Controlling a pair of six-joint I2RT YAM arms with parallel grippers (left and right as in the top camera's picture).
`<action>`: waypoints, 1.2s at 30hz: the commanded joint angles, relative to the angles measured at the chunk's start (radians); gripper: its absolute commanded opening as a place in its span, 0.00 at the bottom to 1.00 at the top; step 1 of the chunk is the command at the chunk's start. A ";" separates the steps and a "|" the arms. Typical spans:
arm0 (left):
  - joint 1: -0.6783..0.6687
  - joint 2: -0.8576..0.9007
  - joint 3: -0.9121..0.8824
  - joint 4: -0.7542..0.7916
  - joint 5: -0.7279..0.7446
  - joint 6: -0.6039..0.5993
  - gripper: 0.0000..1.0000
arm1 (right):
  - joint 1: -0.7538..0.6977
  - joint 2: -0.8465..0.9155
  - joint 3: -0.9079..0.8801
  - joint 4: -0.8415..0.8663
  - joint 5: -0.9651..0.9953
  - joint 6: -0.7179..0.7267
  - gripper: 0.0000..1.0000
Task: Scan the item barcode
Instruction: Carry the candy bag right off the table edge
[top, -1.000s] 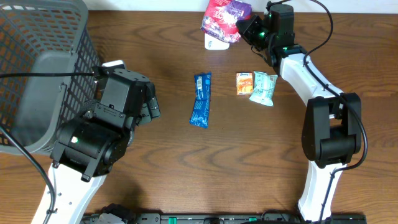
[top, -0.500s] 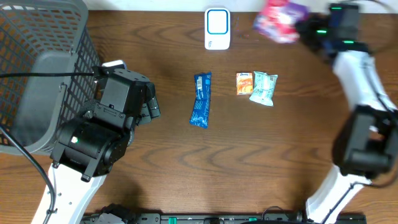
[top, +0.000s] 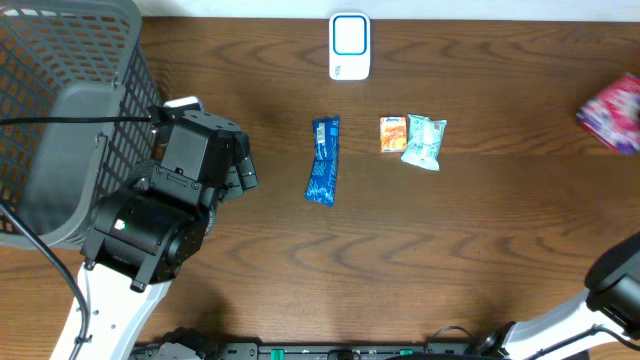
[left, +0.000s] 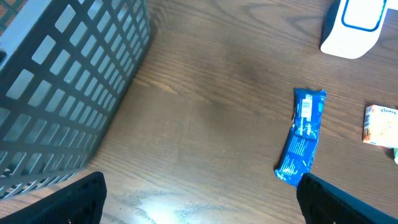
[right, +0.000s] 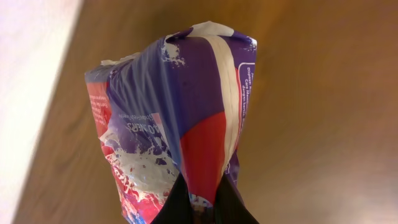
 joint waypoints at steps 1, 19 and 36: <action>0.006 0.000 0.005 -0.003 -0.010 0.010 0.98 | -0.080 -0.008 0.006 0.014 0.083 -0.032 0.01; 0.006 0.000 0.005 -0.003 -0.010 0.010 0.98 | -0.159 0.147 0.006 0.252 -0.150 -0.022 0.26; 0.006 0.000 0.005 -0.003 -0.010 0.010 0.98 | -0.101 -0.120 0.007 -0.002 -0.425 -0.187 0.41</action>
